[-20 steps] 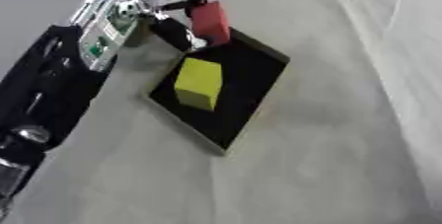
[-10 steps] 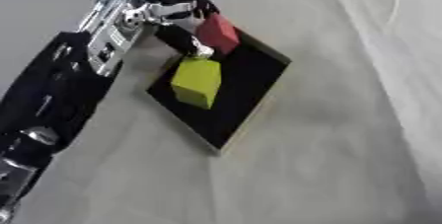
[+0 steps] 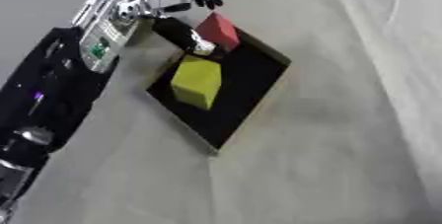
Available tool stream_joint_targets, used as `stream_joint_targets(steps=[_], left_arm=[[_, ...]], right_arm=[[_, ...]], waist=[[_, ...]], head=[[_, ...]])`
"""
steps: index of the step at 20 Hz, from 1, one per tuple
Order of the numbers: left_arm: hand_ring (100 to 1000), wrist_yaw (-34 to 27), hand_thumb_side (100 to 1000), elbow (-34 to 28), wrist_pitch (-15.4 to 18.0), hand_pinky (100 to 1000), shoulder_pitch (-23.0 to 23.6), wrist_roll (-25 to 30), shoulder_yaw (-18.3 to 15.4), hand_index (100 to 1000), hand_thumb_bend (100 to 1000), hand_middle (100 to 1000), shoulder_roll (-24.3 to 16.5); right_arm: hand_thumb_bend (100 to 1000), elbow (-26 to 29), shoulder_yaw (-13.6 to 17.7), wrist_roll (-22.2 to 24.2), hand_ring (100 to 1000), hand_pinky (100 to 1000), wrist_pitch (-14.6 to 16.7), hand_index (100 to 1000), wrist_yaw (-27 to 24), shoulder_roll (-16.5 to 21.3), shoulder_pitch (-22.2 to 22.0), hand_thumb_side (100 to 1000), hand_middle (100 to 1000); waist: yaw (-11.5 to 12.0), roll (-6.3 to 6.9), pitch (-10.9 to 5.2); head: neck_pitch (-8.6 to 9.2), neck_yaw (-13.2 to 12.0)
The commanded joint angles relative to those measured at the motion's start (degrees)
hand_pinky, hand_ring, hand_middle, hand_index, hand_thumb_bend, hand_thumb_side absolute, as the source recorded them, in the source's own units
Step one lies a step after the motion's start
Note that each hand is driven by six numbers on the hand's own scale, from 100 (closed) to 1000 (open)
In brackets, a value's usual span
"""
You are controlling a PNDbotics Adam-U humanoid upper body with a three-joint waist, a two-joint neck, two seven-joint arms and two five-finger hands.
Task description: Pick up objects on the table and place them in the box.
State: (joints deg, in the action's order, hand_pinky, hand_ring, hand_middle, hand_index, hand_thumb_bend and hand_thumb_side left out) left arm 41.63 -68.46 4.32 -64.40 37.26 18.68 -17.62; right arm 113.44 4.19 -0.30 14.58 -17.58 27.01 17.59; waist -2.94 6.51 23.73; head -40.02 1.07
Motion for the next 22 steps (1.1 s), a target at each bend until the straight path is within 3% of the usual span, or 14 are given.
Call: stream_joint_targets(steps=[1,7,11,22], left_arm=[[892,-2.0,681,-4.2,-1.4,963,-0.7,-1.0,-1.5,943,467,826,-2.6],[887,-6.1,659,-10.7,-4.7,958,-0.7,0.5,-2.5,939,426,820,-5.4],[893,-6.2,635,-12.3,-6.3,960,-0.2,1.3,-3.3,939,451,824,-7.7],[909,-1.1,588,-7.5,-6.9,967,4.1,2.0,-5.4,940,542,839,-15.6]], right_arm=[[100,1.2,0.4,-0.1,887,856,-0.1,778,0.1,1.0,0.1,672,703],[100,1.2,0.5,-0.2,887,856,-0.1,778,0.2,1.3,-0.5,671,703],[100,1.2,0.6,-0.3,886,856,0.1,778,0.2,1.8,-0.8,669,703],[100,1.2,1.0,-0.8,887,856,0.6,778,0.5,2.1,-1.4,668,702]], waist=[[0.3,0.18,-1.03],[1.4,0.04,-1.73],[2.1,-0.2,-2.23],[3.0,-0.53,-2.55]], head=[[-0.6,0.2],[-1.23,0.6],[-1.3,0.8],[-0.54,1.1]])
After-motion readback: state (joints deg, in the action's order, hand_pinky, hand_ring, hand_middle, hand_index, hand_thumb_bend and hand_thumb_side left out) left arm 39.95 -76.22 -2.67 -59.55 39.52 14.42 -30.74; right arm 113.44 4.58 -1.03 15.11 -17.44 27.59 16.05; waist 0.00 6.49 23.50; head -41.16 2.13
